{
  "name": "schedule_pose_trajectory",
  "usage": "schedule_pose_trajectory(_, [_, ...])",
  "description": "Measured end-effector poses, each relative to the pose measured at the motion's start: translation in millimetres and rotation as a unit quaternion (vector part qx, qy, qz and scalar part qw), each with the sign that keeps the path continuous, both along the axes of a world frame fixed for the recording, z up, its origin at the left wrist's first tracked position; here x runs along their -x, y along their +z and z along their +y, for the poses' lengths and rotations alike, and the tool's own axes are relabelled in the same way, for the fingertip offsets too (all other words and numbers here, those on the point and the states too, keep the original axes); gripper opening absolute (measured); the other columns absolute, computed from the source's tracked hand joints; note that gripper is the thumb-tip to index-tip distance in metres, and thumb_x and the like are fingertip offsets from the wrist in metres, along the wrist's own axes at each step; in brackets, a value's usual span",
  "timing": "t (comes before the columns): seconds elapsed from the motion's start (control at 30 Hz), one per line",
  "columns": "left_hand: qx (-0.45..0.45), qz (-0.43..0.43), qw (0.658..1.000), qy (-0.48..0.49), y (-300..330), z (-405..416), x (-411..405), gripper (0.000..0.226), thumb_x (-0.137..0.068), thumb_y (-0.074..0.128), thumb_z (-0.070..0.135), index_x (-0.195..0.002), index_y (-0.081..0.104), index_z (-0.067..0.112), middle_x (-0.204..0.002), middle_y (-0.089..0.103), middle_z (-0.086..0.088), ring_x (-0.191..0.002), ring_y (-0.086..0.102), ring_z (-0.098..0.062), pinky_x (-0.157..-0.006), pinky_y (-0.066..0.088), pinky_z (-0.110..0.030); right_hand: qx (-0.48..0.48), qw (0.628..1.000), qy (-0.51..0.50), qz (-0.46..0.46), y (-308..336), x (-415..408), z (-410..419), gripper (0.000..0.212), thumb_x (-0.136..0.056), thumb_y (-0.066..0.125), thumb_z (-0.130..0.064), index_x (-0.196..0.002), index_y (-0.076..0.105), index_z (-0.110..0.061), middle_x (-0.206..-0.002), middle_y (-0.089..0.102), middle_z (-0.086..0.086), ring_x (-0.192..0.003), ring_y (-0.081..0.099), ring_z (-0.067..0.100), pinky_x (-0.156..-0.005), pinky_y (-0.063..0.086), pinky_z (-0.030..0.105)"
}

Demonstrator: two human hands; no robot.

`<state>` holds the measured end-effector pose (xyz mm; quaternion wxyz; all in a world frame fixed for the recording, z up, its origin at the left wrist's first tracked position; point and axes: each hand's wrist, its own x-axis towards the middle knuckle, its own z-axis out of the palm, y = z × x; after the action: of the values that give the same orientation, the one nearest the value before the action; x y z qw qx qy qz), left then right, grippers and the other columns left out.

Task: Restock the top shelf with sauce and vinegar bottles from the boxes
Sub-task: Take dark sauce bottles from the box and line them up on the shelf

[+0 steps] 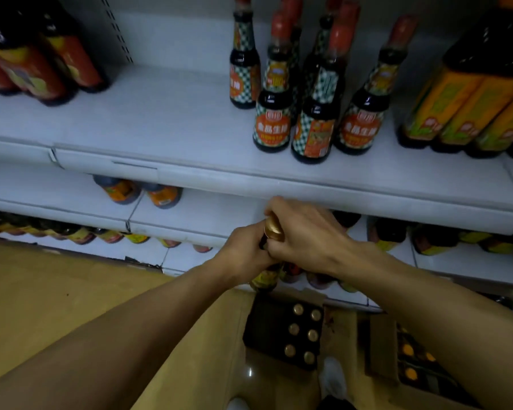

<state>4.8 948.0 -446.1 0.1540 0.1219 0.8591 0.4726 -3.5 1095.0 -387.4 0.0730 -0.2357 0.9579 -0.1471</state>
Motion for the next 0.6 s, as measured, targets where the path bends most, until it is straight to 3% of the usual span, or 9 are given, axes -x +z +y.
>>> schedule_pose_trajectory(0.17, [0.015,0.07,0.997,-0.017,74,-10,2,0.025,-0.084,0.07,0.022,-0.079,0.051,0.038,-0.077,0.063,0.014,-0.073,0.059,0.004,-0.057,0.042,-0.01,0.034,0.999,-0.005,0.039,74,-4,-4,0.051,-0.08,0.066,-0.035,-0.124,0.045,-0.02,-0.11,0.06,0.003,-0.091,0.058,0.026,-0.072,0.05,0.039])
schedule_pose_trajectory(0.3, [0.017,0.106,0.994,-0.012,128,-16,3,0.025,-0.084,0.07,0.025,-0.072,0.05,0.035,-0.069,0.06,0.014,-0.064,0.056,0.005,-0.052,0.038,-0.012,0.069,0.993,-0.008,0.094,123,-5,-7,0.051,-0.081,0.065,-0.037,-0.125,0.046,-0.022,-0.11,0.063,0.0,-0.093,0.059,0.024,-0.069,0.047,0.036])
schedule_pose_trajectory(0.5, [-0.002,0.134,0.991,-0.014,204,-22,4,0.013,-0.074,0.065,0.042,-0.076,0.059,0.032,-0.077,0.067,0.011,-0.075,0.063,-0.001,-0.064,0.049,-0.023,0.088,0.984,-0.032,0.148,195,-9,-13,0.054,-0.08,0.066,-0.042,-0.129,0.048,-0.027,-0.116,0.064,-0.004,-0.103,0.061,0.02,-0.073,0.04,0.03])
schedule_pose_trajectory(0.6, [-0.03,0.143,0.989,-0.025,243,-23,4,0.005,-0.075,0.068,0.04,-0.077,0.064,0.036,-0.079,0.071,0.012,-0.08,0.067,-0.002,-0.07,0.054,-0.026,0.109,0.979,-0.045,0.164,233,-13,-13,0.055,-0.079,0.066,-0.043,-0.129,0.05,-0.028,-0.115,0.066,-0.005,-0.103,0.062,0.018,-0.078,0.046,0.031])
